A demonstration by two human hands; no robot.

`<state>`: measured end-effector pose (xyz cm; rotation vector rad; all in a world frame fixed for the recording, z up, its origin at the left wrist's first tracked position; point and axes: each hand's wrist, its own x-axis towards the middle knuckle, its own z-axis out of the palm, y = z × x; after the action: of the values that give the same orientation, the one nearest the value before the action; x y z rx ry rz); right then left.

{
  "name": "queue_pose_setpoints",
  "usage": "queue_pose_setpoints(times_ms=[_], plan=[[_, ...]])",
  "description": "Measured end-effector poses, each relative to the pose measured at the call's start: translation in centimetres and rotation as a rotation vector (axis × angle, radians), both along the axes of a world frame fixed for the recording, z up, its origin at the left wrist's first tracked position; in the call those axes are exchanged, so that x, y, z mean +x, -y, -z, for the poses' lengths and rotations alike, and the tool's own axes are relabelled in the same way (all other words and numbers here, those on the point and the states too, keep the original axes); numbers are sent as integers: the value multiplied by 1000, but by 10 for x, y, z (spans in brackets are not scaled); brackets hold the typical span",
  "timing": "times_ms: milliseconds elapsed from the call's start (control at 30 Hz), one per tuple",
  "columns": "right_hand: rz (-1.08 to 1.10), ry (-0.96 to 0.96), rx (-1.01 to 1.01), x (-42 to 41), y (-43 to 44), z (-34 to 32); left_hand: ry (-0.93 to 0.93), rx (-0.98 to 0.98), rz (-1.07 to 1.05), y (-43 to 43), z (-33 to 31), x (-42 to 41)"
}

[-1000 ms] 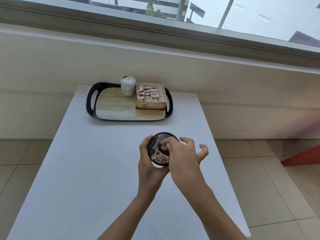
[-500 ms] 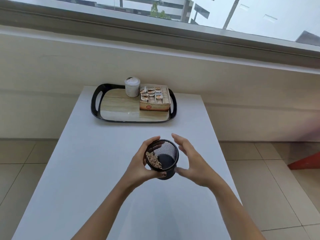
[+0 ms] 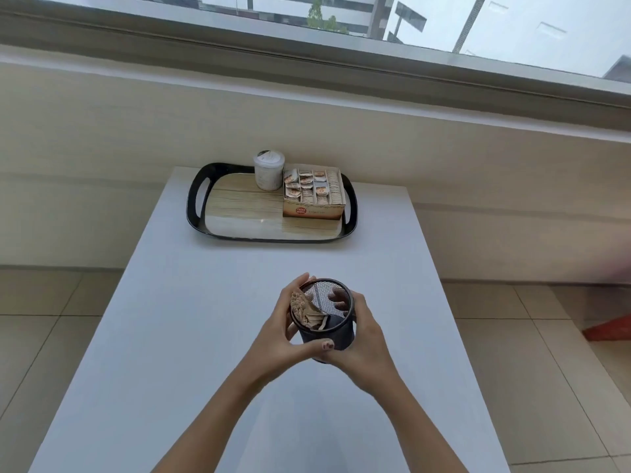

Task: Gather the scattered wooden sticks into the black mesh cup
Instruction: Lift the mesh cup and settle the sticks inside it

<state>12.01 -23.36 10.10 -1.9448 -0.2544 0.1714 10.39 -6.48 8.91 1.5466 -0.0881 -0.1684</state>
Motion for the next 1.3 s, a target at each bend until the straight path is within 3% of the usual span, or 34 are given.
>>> queue_pose_setpoints(times_ms=[200, 333, 500, 667, 867, 1033, 1300], plan=[[82, 54, -58, -7, -11, 7, 3, 66, -124, 12, 13, -3], [-92, 15, -51, -4, 5, -3, 49, 124, -159, 7, 15, -3], [-15, 302, -146, 9, 23, -43, 33, 129, -177, -1, 13, 0], [-352, 548, -681, 26, 11, -75, 1, 127, -107, -1, 13, 2], [-726, 497, -1162, 34, -3, -73, -19, 100, -66, 2, 10, 1], [-725, 460, -1146, 33, -3, -69, -35, 84, -39, -2, 7, 0], [-529, 181, -834, 35, 1, -53, -87, 59, -10, -9, 0, 6]])
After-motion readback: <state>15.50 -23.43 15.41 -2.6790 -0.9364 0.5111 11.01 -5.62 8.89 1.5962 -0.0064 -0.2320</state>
